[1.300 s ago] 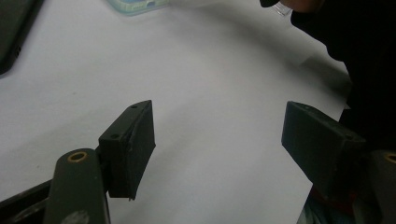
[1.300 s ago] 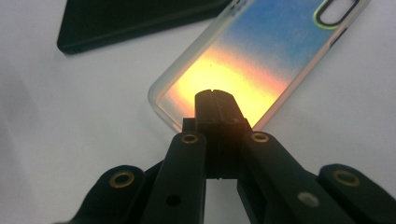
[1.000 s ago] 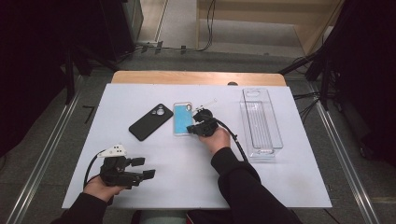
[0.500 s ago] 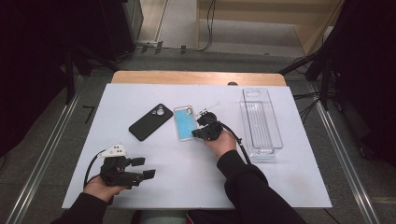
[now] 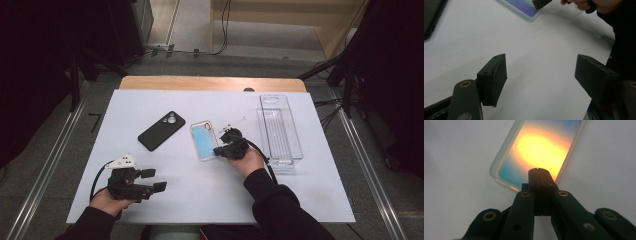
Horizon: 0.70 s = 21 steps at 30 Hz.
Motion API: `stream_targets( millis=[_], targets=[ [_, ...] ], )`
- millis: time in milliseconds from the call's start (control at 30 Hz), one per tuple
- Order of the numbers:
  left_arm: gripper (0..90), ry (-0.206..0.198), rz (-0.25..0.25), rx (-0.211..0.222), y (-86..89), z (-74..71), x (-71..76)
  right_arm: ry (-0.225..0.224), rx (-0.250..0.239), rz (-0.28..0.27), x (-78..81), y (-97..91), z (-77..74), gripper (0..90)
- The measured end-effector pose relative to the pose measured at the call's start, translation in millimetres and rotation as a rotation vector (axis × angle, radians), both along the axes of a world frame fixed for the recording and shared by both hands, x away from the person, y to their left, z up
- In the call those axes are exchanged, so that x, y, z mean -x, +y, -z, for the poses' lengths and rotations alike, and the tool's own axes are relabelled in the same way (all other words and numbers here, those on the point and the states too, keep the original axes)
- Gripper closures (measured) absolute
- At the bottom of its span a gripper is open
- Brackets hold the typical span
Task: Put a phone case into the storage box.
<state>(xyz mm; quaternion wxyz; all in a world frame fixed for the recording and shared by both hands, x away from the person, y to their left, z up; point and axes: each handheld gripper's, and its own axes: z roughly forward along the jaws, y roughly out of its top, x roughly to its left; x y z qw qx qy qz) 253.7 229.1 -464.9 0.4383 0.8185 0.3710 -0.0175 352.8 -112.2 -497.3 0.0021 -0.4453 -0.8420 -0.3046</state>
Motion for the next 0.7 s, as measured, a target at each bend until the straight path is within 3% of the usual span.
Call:
stream_targets(
  millis=[300, 467, 600, 700],
  targets=[
    [26.0, -0.001, 0.002, 0.002, -0.4, 0.0, -0.1, -0.029, 0.014, 0.004, 4.6, -11.0, 0.2, 87.5],
    [26.0, 0.003, -0.002, 0.009, 0.5, 0.0, -0.6, -0.066, -0.068, -0.009, 14.2, -16.8, -15.0, 80.1],
    [26.0, -0.001, 0.006, 0.013, 0.2, -0.8, 0.0, -0.107, -0.12, -0.039, 25.9, -22.6, -30.9, 66.9],
    [26.0, -0.003, 0.006, 0.016, -0.1, -1.2, 0.6, -0.106, -0.165, -0.076, 32.5, -28.8, -38.8, 51.3]
  ],
)
